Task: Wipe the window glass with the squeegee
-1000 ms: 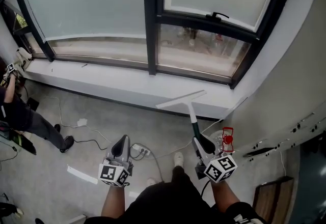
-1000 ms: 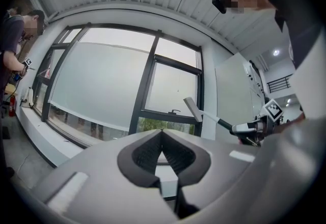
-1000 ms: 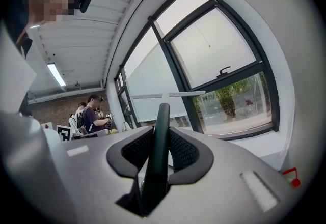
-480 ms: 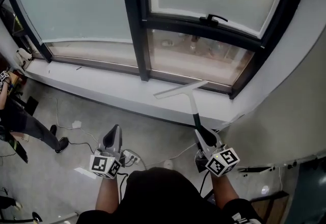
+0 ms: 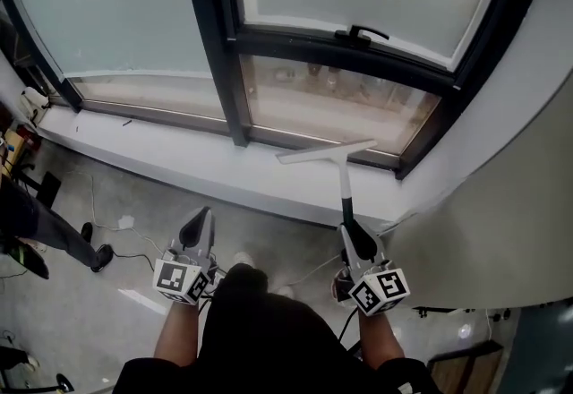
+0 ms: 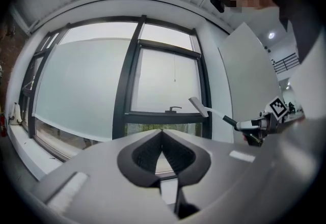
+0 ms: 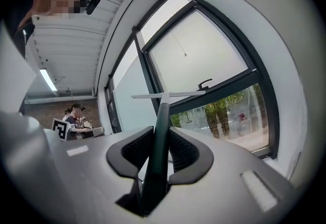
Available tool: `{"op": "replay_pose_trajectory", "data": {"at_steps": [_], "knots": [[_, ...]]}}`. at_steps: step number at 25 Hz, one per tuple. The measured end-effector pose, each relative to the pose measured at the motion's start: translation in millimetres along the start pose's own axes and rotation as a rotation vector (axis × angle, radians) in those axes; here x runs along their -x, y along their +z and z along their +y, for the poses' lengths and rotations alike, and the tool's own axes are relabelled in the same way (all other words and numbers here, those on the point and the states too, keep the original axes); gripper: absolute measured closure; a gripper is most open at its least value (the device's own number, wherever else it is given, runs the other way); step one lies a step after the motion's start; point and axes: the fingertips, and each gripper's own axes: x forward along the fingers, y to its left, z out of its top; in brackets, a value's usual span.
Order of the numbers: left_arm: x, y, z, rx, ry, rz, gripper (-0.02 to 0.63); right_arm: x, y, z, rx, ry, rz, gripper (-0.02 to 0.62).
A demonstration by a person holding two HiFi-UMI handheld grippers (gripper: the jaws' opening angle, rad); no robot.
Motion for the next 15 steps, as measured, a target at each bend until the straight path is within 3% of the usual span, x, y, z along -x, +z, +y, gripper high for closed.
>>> {"op": "replay_pose_trajectory", "data": {"at_steps": [7, 15], "knots": [[-33, -8, 11, 0.026, -0.036, -0.010, 0.607, -12, -5, -8, 0.051, -0.049, 0.007, 0.499], [-100, 2, 58, 0.054, -0.083, -0.078, 0.607, -93, 12, -20, 0.114, -0.087, -0.005, 0.499]]}}
